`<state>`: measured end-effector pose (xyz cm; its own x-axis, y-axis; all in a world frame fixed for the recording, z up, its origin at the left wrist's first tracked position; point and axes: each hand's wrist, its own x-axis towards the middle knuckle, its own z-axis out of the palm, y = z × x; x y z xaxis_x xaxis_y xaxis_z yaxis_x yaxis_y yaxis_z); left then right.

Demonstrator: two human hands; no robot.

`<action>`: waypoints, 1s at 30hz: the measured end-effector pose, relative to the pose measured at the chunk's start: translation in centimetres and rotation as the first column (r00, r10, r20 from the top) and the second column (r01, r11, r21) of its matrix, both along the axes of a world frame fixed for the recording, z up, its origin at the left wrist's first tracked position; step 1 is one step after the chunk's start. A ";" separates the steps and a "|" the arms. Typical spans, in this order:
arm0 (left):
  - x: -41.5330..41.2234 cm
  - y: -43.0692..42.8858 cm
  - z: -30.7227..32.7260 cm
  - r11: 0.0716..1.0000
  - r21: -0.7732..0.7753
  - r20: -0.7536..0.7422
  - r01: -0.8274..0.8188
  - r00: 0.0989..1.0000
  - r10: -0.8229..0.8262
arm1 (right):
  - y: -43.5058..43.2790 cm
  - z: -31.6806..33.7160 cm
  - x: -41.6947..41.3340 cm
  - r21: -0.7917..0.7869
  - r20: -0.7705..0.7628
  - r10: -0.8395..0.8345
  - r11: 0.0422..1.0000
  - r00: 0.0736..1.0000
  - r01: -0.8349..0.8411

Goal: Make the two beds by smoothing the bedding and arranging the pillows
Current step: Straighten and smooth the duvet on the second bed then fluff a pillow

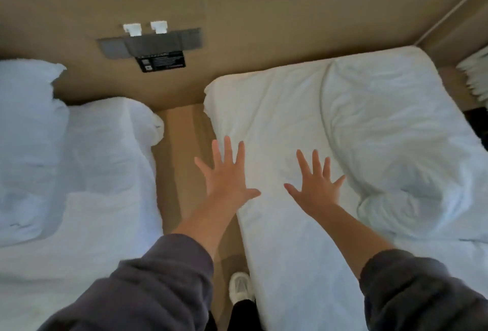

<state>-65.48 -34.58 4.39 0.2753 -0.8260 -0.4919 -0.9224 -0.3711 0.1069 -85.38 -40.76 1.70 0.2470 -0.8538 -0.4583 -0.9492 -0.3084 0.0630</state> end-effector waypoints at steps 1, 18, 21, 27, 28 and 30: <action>-1.8 -2.2 -0.2 0.998 -0.004 -0.010 0.062 0.998 -0.062 | -1.0 -0.1 -1.9 0.000 -0.008 -0.055 0.998 0.998 0.055; -13.9 -27.4 -20.5 0.710 0.131 0.050 0.692 0.710 -0.702 | -14.6 -16.9 -18.0 -0.037 -0.280 -0.508 0.854 0.815 0.519; -13.7 -30.1 -25.7 0.716 0.180 0.037 0.674 0.723 -0.690 | -17.9 -20.8 -19.2 -0.110 -0.343 -0.532 0.841 0.774 0.530; -11.5 -30.8 -34.1 0.723 0.243 -0.073 0.646 0.756 -0.651 | -21.8 -26.4 -22.7 -0.198 -0.268 -0.628 0.778 0.730 0.597; -11.2 -30.5 -35.1 0.716 0.226 -0.061 0.661 0.743 -0.667 | -22.3 -27.2 -22.8 -0.239 -0.245 -0.625 0.780 0.741 0.579; -10.9 -30.6 -36.5 0.711 0.202 -0.052 0.673 0.732 -0.679 | -23.4 -28.4 -22.8 -0.261 -0.215 -0.613 0.786 0.760 0.560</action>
<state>-76.34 -65.18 -32.11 -0.3055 -0.6842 -0.6622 -0.9362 0.3426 0.0780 -108.14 -64.17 -26.72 -0.4411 -0.8584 -0.2618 -0.8738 0.3442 0.3436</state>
